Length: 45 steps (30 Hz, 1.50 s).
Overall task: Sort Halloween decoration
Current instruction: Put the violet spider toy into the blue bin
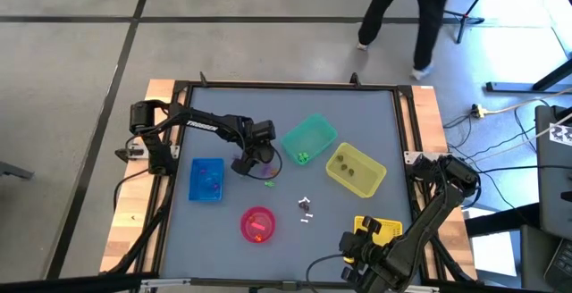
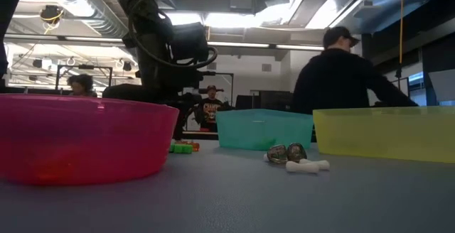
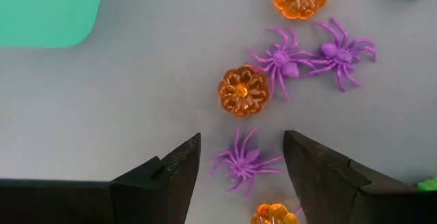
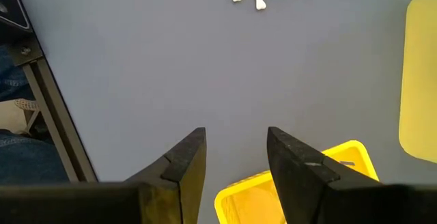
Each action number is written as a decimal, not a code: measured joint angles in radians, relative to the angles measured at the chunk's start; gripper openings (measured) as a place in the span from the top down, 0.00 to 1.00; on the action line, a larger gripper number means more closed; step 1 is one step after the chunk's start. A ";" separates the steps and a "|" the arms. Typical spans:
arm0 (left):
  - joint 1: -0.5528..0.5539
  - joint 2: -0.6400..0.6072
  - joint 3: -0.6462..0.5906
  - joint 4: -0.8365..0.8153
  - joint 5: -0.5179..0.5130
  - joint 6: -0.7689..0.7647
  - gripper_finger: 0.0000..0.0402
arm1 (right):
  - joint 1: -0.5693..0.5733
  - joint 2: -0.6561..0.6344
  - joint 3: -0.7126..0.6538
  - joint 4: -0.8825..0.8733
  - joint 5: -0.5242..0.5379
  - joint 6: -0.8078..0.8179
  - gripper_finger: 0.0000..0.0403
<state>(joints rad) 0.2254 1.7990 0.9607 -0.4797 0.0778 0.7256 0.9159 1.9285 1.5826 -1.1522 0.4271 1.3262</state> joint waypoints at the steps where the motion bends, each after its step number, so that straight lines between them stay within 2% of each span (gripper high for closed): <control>1: 0.002 0.000 0.000 0.000 -0.002 -0.007 0.50 | 0.000 0.000 0.000 0.000 0.000 0.000 0.62; 14: 0.004 0.002 -0.002 -0.008 -0.019 -0.018 0.61 | 0.000 0.000 0.000 0.001 0.003 0.000 0.62; 37: 0.005 0.002 -0.003 -0.006 -0.030 -0.019 0.62 | 0.000 0.000 0.000 0.002 0.003 0.000 0.62; 45: 0.006 0.002 -0.004 -0.004 -0.030 -0.019 0.72 | 0.000 0.000 0.000 0.002 0.003 0.000 0.62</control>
<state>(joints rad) 0.2312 1.8011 0.9565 -0.4834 0.0479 0.7071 0.9161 1.9285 1.5826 -1.1501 0.4301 1.3266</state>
